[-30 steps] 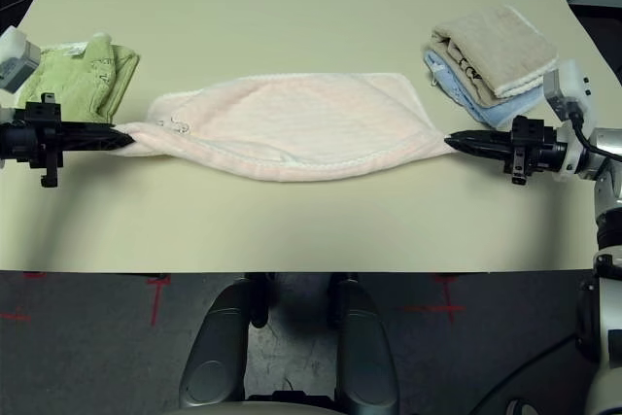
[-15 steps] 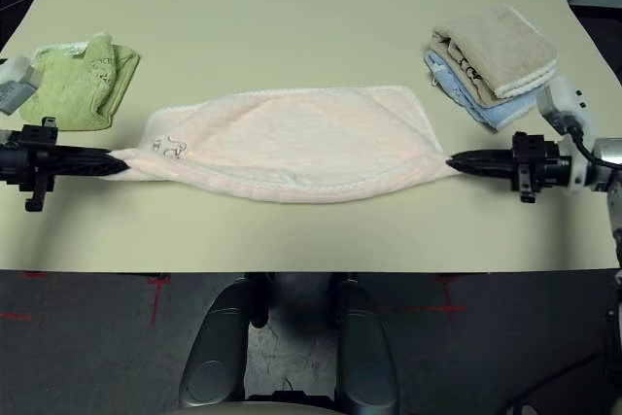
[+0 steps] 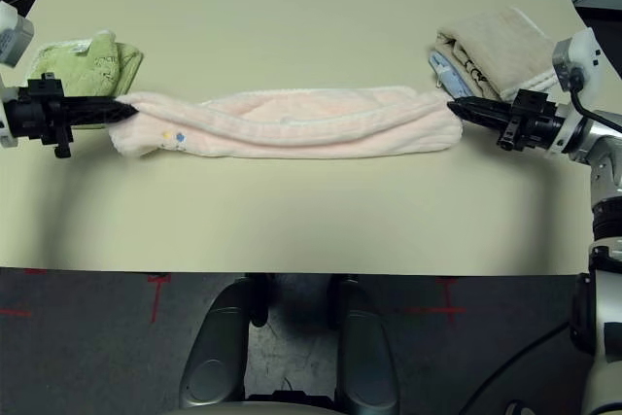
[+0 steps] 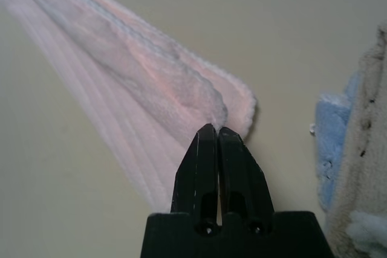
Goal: Fold the towel and set it aside.
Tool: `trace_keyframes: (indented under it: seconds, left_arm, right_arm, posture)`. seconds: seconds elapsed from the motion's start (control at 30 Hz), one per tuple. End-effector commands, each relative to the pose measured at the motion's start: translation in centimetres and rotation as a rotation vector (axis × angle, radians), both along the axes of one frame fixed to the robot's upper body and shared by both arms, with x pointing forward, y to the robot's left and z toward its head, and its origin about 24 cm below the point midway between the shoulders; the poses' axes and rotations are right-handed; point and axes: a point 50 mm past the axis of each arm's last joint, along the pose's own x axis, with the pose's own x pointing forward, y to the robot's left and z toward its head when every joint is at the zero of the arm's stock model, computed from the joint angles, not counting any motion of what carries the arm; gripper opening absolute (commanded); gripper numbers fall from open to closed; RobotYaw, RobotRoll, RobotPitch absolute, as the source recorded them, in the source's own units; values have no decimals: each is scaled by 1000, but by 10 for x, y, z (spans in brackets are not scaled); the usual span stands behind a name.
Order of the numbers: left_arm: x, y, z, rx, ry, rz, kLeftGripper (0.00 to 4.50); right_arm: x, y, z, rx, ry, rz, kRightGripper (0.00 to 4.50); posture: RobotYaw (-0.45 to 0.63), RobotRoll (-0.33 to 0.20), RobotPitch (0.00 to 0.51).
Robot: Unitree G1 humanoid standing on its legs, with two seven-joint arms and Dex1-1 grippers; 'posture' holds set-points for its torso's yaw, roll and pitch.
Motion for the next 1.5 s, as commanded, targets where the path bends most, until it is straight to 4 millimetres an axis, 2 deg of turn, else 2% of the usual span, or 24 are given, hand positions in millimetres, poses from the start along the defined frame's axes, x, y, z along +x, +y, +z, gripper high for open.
trace_keyframes:
  seconds: [0.03, 0.4, 0.67, 0.87, 0.97, 1.27, 1.3, 1.5]
  left_arm:
    - [6, 7, -5, 42, -13, 81, 19]
    - [13, 6, -13, 71, 33, 68, 19]
    - [12, 3, -18, 92, 115, 13, 19]
    - [12, 7, -21, 127, 132, 37, 19]
    - [15, 7, -21, 143, 110, 60, 743]
    - [22, 6, -9, 117, 11, 118, 4235]
    - [22, 6, -9, 117, 9, 118, 4496]
    - [22, 4, -2, 95, -19, 113, 4496]
  right_arm:
    - [2, -2, -6, -6, 3, -59, 0]
    - [29, 9, -8, -31, -41, -225, 0]
    - [40, 25, -10, -107, -33, -179, 0]
    - [42, 30, -14, -143, -13, -153, 0]
    - [40, 29, -14, -133, -12, -134, 778]
    - [29, 13, -7, -58, -53, -148, 4133]
    - [29, 11, -6, -57, -60, -158, 4473]
    - [25, 5, 0, 16, -122, -184, 4473]
  posture:
    - [59, 0, 297]
    - [50, 0, 300]
    - [50, 0, 303]
    - [55, 0, 303]
    - [57, 0, 302]
    - [53, 0, 295]
    - [53, 0, 295]
    - [50, 0, 289]
